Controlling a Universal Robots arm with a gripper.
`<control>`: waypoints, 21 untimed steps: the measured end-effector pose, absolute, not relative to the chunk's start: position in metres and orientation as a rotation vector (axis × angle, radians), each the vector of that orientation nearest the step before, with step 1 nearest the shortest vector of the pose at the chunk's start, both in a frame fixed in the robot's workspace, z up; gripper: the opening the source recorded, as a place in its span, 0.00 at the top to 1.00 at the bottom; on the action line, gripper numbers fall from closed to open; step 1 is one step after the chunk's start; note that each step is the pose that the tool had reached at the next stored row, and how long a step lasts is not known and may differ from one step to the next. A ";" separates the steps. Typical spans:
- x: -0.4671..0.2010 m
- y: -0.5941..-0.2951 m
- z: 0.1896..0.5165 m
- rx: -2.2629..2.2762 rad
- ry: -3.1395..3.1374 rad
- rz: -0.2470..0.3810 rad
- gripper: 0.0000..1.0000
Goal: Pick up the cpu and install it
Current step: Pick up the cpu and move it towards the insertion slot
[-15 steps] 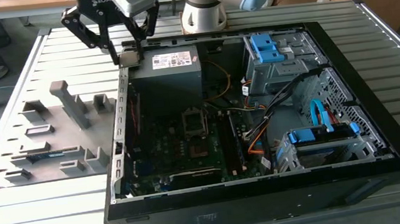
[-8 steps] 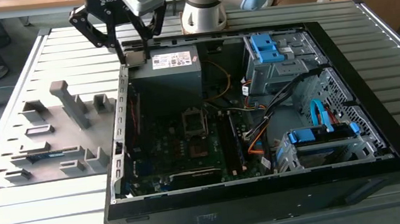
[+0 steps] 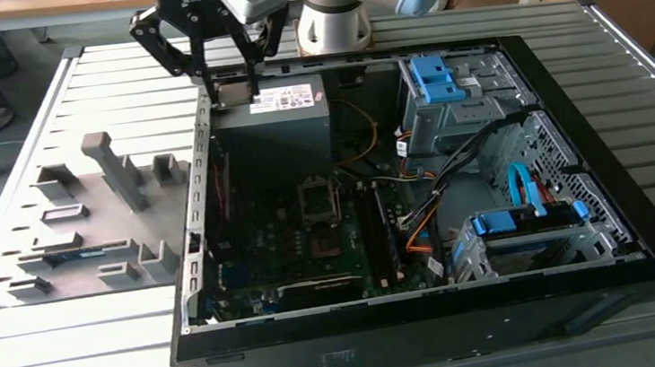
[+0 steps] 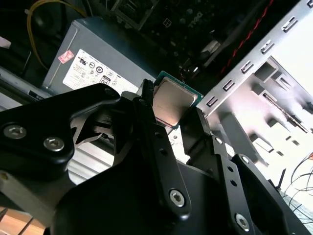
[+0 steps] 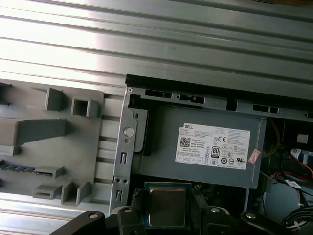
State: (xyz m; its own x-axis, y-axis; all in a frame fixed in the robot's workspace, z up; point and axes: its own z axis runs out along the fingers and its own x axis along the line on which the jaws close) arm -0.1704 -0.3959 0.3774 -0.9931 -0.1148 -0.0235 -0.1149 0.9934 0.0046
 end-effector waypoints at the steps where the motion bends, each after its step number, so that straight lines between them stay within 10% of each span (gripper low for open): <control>1: -0.168 -0.396 0.377 -0.179 3.113 0.009 0.53; 21: -0.119 -0.396 0.377 -0.179 3.113 0.010 0.53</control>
State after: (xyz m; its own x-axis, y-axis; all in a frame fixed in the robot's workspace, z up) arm -0.1191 -0.3959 0.3770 -0.9931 -0.1148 -0.0236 -0.1150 0.9934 0.0050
